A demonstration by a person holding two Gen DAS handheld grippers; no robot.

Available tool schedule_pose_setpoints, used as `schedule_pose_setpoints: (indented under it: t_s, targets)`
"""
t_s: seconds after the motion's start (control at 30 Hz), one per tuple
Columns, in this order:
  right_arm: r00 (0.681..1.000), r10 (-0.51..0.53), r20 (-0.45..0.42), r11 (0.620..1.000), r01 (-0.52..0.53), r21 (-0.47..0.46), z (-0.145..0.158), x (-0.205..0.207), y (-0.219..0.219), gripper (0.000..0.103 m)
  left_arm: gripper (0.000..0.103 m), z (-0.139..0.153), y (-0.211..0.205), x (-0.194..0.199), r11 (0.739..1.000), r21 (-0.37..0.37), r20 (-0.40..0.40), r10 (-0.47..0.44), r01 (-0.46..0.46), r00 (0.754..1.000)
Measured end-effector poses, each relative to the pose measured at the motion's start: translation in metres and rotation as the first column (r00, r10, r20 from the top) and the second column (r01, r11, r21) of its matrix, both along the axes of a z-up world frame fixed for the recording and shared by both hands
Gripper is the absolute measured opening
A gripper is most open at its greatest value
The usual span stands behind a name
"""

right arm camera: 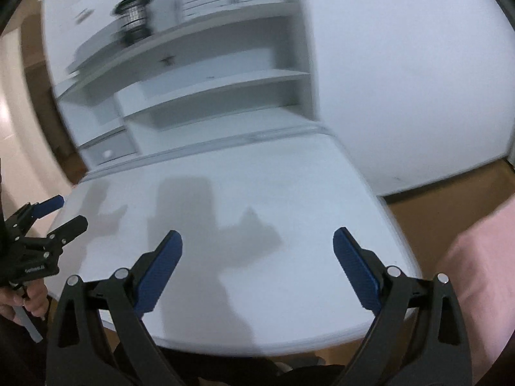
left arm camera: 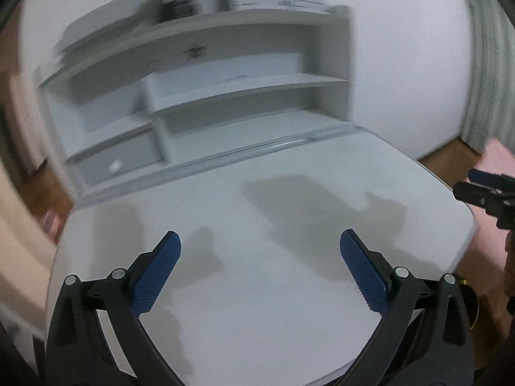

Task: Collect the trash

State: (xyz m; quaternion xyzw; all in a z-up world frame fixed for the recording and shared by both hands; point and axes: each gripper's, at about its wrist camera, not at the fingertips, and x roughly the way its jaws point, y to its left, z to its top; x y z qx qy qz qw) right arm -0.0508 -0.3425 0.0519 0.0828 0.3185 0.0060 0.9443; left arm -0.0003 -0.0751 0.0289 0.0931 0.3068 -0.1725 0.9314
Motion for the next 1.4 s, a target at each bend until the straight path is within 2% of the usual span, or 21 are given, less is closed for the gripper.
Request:
schedule_pose_setpoints:
  t_s: [0.17, 0.37, 0.53, 0.9, 1.4]
  targets:
    - [0.997, 0.079, -0.005, 0.997, -0.079, -0.002, 0.007, 0.026, 0.039, 0.092, 0.096, 0.008, 0.046, 0.004, 0.993, -0.018, 0.007, 0.116, -0.116, 0.993]
    - [0.992, 0.128, -0.018, 0.992, -0.128, 0.004, 0.006, 0.053, 0.063, 0.092, 0.096, 0.015, 0.082, 0.006, 0.984, -0.033, 0.024, 0.176, -0.175, 0.984]
    - [0.988, 0.153, -0.029, 0.988, -0.154, -0.004, 0.001, 0.067, 0.08, 0.093, 0.096, 0.012, 0.095, 0.005, 0.98, -0.043, 0.011, 0.196, -0.196, 0.98]
    - [0.989, 0.146, -0.039, 0.989, -0.146, -0.001, -0.002, 0.068, 0.079, 0.093, 0.096, -0.003, 0.092, 0.015, 0.981, -0.035, -0.026, 0.19, -0.19, 0.982]
    - [0.99, 0.139, -0.035, 0.99, -0.14, -0.005, -0.001, 0.067, 0.077, 0.094, 0.096, -0.004, 0.083, 0.011, 0.984, -0.023, -0.018, 0.175, -0.176, 0.984]
